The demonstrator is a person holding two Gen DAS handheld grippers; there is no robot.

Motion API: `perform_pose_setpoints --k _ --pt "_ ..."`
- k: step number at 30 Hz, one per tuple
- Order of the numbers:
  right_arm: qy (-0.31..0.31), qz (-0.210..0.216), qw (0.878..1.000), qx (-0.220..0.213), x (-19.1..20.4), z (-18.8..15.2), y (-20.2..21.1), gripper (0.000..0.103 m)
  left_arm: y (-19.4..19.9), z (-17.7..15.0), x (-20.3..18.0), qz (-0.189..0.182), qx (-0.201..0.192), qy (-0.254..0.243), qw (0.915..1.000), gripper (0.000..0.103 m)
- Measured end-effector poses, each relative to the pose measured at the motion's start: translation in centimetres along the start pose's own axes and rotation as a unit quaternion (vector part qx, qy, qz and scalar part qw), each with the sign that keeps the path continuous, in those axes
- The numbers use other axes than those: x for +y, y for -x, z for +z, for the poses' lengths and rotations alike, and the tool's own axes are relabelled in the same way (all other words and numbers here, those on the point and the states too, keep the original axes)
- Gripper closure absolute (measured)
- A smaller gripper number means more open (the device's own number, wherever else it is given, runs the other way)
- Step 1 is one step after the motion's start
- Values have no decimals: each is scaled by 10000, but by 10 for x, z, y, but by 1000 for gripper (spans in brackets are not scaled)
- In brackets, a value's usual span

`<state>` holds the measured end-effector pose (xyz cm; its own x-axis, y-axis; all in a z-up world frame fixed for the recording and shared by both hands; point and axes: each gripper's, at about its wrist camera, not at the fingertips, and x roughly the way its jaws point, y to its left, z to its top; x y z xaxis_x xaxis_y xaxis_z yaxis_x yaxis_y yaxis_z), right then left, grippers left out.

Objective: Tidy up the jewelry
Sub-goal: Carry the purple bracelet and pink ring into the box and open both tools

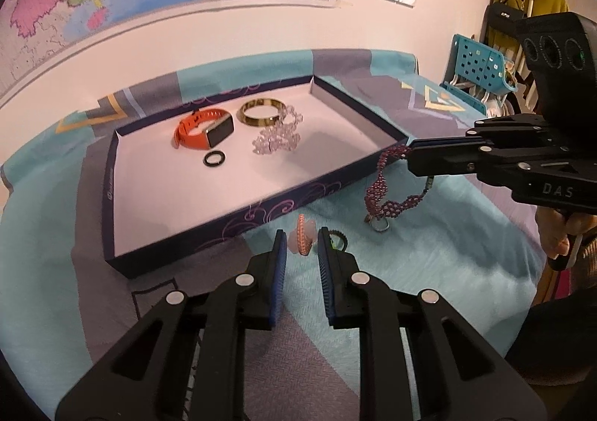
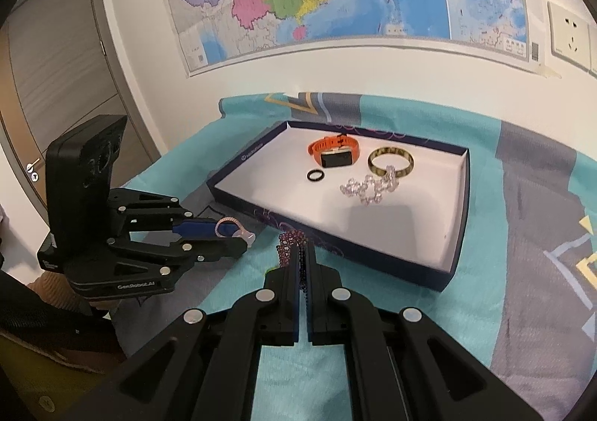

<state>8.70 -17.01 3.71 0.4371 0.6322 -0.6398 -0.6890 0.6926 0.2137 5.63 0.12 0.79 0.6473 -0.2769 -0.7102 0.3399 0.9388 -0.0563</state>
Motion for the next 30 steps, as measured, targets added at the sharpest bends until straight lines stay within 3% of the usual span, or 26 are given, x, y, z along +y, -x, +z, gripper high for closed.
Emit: perform_pose_setpoints --k 13,30 --pt "5 -82 9997 -250 -14 32 -9 102 11 23 19 131 -309 267 9991 85" --pt "-176 -106 9997 -126 -37 54 -45 102 -18 48 43 311 -235 500 9980 85"
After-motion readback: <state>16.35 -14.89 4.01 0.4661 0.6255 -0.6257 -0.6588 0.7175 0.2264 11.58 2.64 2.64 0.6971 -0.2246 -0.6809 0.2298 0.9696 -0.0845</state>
